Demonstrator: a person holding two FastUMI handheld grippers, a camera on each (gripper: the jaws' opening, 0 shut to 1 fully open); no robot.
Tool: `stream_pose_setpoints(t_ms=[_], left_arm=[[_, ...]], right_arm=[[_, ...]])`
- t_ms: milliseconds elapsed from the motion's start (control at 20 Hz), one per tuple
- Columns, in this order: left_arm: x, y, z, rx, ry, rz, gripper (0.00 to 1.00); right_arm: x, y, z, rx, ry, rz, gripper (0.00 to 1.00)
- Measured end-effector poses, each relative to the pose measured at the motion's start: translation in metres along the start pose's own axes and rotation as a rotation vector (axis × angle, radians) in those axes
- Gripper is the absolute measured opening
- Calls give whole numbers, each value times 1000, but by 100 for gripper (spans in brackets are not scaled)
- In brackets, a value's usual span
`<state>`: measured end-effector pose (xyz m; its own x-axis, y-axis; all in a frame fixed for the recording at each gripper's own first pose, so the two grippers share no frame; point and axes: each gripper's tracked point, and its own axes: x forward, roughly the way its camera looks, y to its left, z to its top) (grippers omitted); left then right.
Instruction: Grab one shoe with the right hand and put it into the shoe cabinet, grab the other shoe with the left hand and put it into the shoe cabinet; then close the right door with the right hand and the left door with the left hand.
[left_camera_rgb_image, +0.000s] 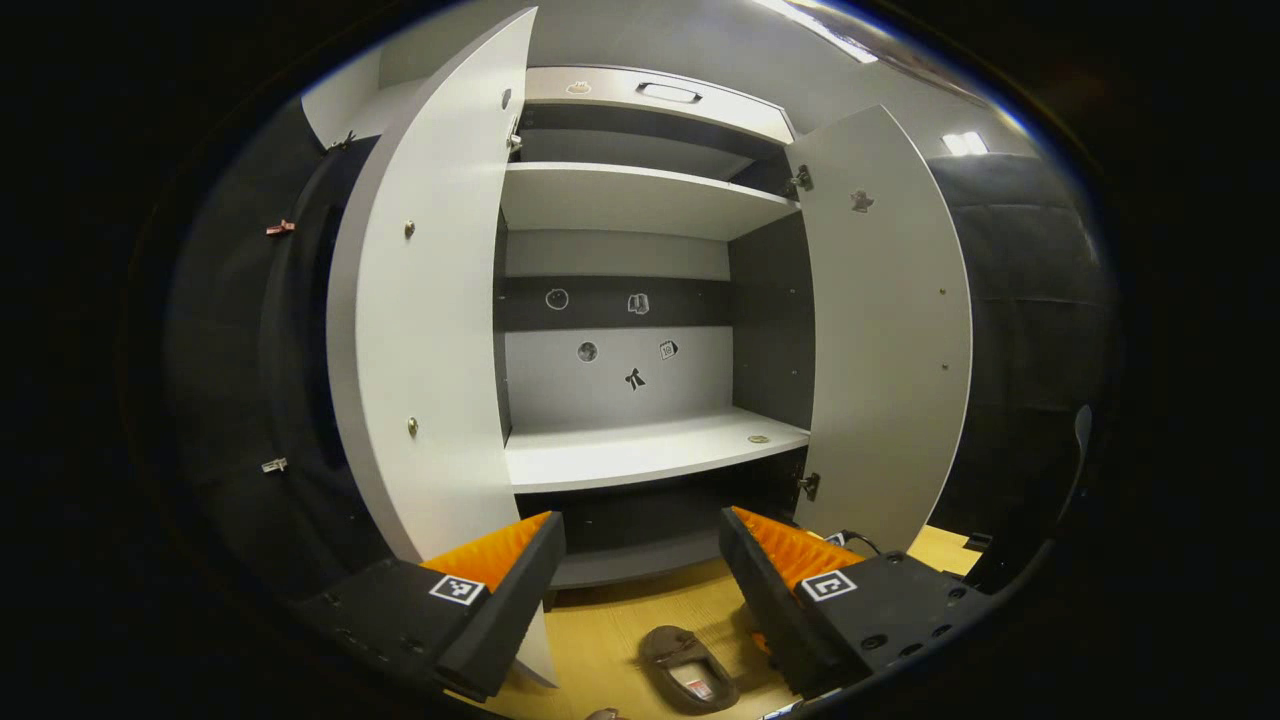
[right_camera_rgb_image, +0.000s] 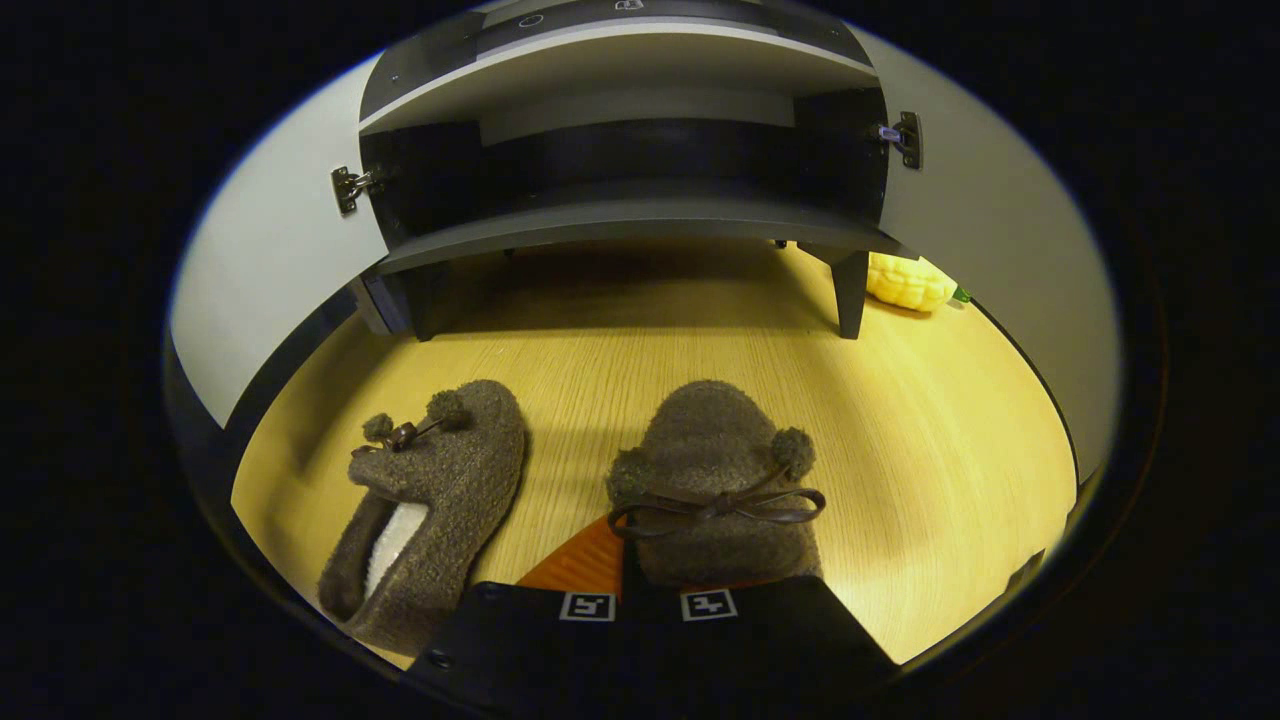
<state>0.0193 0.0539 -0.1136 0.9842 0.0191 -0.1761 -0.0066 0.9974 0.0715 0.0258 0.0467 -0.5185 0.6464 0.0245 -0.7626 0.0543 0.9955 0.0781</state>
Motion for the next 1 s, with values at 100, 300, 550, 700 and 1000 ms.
stream_pose_setpoints(t_ms=[100,300,550,700,1000], left_arm=[[-1,-3,-1,-12,2,-8,98],[-8,-12,-1,-42,3,-39,98],[-20,-22,0,-82,-2,-82,98],[-30,-29,2,-121,-7,-107,98],[-42,-51,-2,-182,23,-129,98]], right_arm=[[-19,0,10,12,-17,12,9],[-81,-2,53,14,-86,22,9],[-160,-6,141,-15,-213,17,9],[-193,-4,197,-29,-304,20,9],[-203,-1,316,-70,-418,13,9]])
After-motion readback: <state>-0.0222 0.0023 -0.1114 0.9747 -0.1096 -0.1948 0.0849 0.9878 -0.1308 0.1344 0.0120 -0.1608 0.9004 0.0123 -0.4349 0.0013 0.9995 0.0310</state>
